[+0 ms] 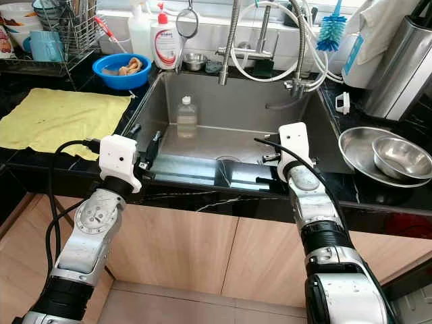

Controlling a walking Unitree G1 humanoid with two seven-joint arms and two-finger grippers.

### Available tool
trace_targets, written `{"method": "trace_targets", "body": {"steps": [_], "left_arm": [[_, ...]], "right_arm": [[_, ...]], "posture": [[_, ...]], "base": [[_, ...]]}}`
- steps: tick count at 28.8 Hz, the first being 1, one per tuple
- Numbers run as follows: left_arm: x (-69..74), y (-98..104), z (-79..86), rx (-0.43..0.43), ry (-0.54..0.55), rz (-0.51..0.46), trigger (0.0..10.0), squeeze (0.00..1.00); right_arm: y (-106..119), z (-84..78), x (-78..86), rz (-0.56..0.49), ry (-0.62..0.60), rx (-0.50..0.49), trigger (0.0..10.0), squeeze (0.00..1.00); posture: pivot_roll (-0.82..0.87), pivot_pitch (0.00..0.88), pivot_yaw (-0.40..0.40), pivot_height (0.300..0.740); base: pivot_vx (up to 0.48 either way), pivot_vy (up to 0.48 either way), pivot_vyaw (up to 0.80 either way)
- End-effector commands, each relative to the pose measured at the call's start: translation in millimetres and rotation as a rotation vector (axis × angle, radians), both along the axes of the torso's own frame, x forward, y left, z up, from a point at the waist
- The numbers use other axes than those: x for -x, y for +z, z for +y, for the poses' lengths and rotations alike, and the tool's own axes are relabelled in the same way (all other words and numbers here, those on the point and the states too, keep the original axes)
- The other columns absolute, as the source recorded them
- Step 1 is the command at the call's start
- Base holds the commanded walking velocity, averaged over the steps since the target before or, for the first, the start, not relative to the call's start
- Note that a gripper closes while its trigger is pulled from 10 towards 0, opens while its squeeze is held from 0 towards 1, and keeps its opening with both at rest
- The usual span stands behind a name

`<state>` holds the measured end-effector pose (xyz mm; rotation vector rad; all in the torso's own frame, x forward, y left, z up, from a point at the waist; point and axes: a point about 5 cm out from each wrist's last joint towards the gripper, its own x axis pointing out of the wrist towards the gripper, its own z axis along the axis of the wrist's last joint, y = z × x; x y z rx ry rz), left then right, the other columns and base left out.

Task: Kitchen organization

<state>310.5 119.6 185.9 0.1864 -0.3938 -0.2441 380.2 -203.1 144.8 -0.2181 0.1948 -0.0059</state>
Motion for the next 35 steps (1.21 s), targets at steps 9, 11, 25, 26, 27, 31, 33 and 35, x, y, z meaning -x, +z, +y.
{"method": "trace_targets", "body": {"steps": [9,11,25,26,27,31,33,35], "left_arm": [[1.3,4.3,-2.2,-0.015,-0.006,-0.019,10.0,0.0],[1.2,3.3,-2.1,-0.015,-0.005,-0.014,10.0,0.0],[0.1,1.2,-3.7,-0.01,-0.012,0.001,10.0,0.0],[0.0,1.1,-3.8,-0.01,-0.013,0.002,10.0,0.0],[0.0,1.1,-3.9,-0.009,-0.015,0.003,10.0,0.0],[0.0,1.2,-3.6,-0.01,-0.016,0.004,10.0,0.0],[0.0,1.1,-3.4,-0.01,-0.016,0.005,10.0,0.0],[-0.1,1.1,-3.3,-0.011,-0.015,0.005,10.0,0.0]], "right_arm": [[36.0,-2.4,-1.6,-0.183,-0.048,0.037,10.0,0.0],[48.1,-13.3,2.1,-0.222,-0.108,0.036,10.0,0.0],[53.9,-87.9,42.6,-0.143,-0.415,0.064,10.0,1.0],[52.5,-89.9,44.5,-0.131,-0.427,0.065,10.0,1.0],[50.2,-93.8,48.1,-0.103,-0.446,0.071,10.0,1.0],[50.3,-101.5,52.2,-0.084,-0.473,0.078,10.0,1.0],[51.3,-103.9,53.4,-0.084,-0.488,0.081,10.0,1.0],[53.9,-106.6,54.6,-0.083,-0.503,0.088,10.0,1.0]], "posture": [[0.08,0.0,-0.051,0.74],[0.08,0.0,-0.051,0.74],[0.03,0.0,-0.039,0.74],[0.03,0.0,-0.039,0.74],[0.03,0.0,-0.038,0.74],[0.03,0.0,-0.036,0.74],[0.03,0.0,-0.036,0.74],[0.03,0.0,-0.036,0.74]], "base": [[0.0,0.0,0.0],[0.0,0.0,0.0],[0.0,0.0,0.0],[0.0,0.0,0.0],[0.0,0.0,0.0],[0.0,0.0,0.0],[0.0,0.0,0.0],[0.0,0.0,0.0]]}}
